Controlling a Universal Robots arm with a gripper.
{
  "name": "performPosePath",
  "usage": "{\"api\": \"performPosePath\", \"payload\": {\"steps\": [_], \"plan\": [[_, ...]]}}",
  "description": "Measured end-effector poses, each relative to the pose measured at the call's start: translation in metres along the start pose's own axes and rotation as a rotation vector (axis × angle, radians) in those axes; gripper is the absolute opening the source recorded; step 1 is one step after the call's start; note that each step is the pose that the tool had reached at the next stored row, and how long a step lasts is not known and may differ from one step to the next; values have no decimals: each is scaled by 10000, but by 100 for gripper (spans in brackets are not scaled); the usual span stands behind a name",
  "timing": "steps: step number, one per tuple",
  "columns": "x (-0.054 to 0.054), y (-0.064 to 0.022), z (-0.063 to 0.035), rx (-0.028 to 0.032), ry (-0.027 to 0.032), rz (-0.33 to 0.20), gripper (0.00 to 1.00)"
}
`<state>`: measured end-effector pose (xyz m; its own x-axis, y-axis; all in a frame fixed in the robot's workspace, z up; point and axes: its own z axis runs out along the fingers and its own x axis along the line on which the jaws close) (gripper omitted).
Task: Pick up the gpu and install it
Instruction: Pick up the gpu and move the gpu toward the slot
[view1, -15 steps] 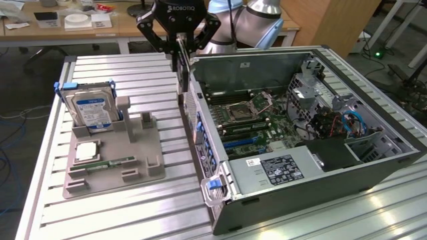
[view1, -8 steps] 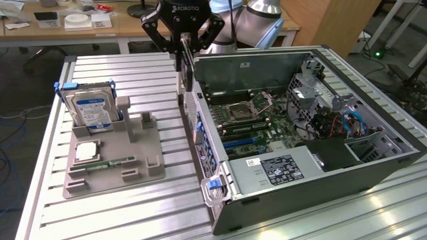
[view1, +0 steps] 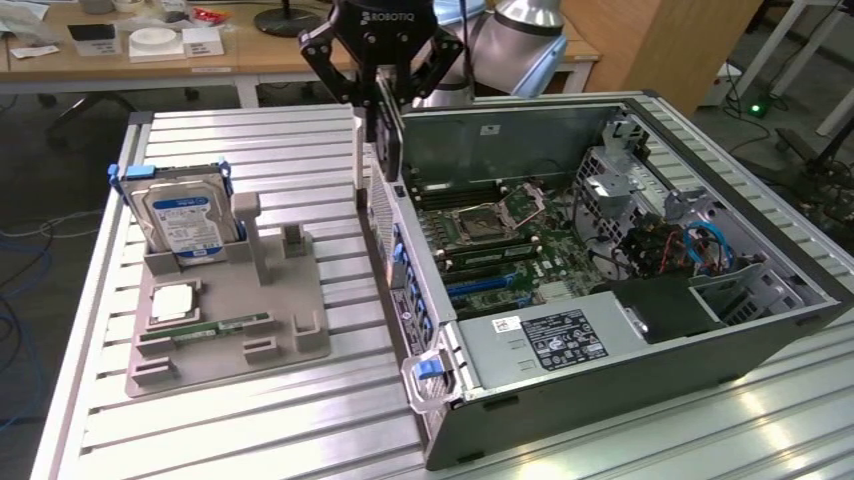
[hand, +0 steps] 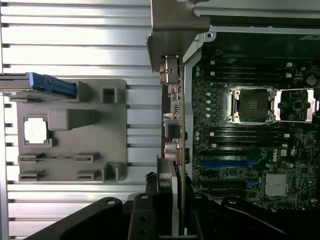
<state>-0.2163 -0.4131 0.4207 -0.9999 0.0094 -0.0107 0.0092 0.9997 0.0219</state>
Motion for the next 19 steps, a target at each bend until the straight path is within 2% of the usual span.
{"api": "performPosePath", "payload": {"steps": [19], "plan": [[-307,3,5,0,0,0,28]]}}
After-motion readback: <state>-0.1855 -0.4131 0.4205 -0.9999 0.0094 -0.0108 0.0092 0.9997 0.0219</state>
